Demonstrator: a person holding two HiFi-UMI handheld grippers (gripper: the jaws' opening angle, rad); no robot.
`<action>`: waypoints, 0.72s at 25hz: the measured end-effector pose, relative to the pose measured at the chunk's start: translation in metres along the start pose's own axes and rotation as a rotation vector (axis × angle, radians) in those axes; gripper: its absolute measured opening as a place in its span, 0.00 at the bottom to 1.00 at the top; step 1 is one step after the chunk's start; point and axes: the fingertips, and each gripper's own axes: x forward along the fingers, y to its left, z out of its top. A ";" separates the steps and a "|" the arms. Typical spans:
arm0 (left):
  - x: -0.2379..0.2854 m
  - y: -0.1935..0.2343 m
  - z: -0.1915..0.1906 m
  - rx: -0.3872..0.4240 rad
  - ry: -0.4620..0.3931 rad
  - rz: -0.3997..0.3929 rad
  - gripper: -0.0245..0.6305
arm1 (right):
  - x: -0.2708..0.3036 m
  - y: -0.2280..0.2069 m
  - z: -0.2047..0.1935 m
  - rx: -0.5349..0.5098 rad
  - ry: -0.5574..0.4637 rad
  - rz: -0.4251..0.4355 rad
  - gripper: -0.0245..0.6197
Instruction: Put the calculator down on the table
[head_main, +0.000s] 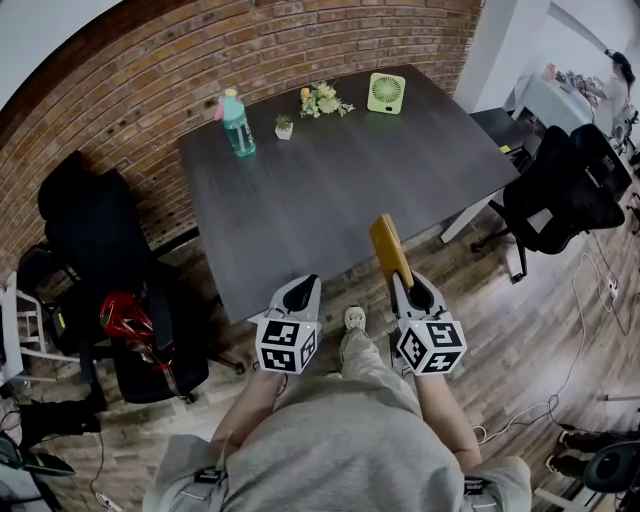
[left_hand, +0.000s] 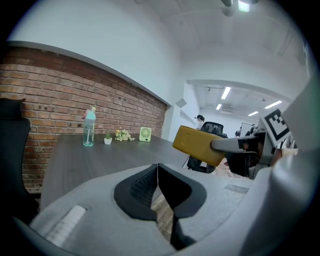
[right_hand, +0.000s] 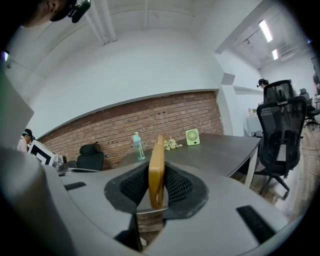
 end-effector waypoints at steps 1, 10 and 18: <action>0.004 0.001 0.001 -0.001 -0.001 0.004 0.07 | 0.004 -0.002 0.001 0.000 -0.001 0.004 0.17; 0.040 0.017 0.008 -0.001 0.015 0.040 0.07 | 0.050 -0.023 0.008 0.002 0.015 0.036 0.17; 0.082 0.033 0.030 -0.013 0.014 0.071 0.07 | 0.099 -0.045 0.026 0.000 0.036 0.068 0.17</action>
